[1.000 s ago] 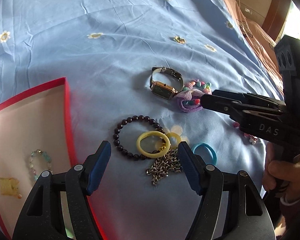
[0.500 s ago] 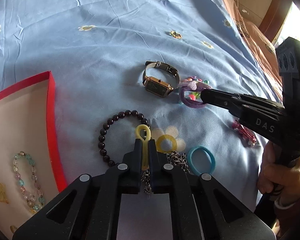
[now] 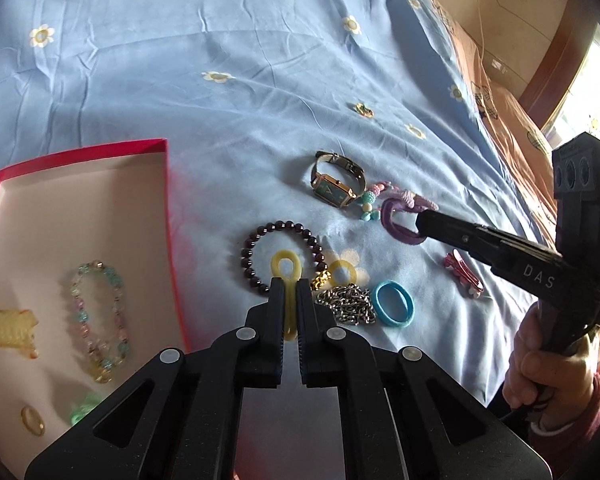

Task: Organize jewelry
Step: 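Grasp the yellow bangle with the left tool while the right tool grasps the purple bow tie, then carry the yellow bangle and purple bow tie over the box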

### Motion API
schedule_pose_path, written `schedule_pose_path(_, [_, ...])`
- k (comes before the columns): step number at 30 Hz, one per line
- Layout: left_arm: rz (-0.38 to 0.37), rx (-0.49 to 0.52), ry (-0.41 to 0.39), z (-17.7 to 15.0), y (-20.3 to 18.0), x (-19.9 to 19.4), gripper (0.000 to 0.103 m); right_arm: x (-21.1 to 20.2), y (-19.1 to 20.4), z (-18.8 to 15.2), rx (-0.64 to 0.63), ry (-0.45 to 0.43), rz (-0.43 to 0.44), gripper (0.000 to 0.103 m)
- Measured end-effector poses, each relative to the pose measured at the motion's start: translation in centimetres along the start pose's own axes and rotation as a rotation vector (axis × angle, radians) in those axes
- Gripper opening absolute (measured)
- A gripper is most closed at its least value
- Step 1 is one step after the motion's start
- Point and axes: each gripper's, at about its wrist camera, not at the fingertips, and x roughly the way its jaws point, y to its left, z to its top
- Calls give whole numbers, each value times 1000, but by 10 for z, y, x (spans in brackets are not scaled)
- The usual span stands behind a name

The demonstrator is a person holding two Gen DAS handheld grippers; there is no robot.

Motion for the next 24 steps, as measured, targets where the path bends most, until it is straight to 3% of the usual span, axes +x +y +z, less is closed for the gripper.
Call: schedule_pose_path(24, [71,-108,-104,-12,57,-62,4,12,79,4,-104,19,110,6])
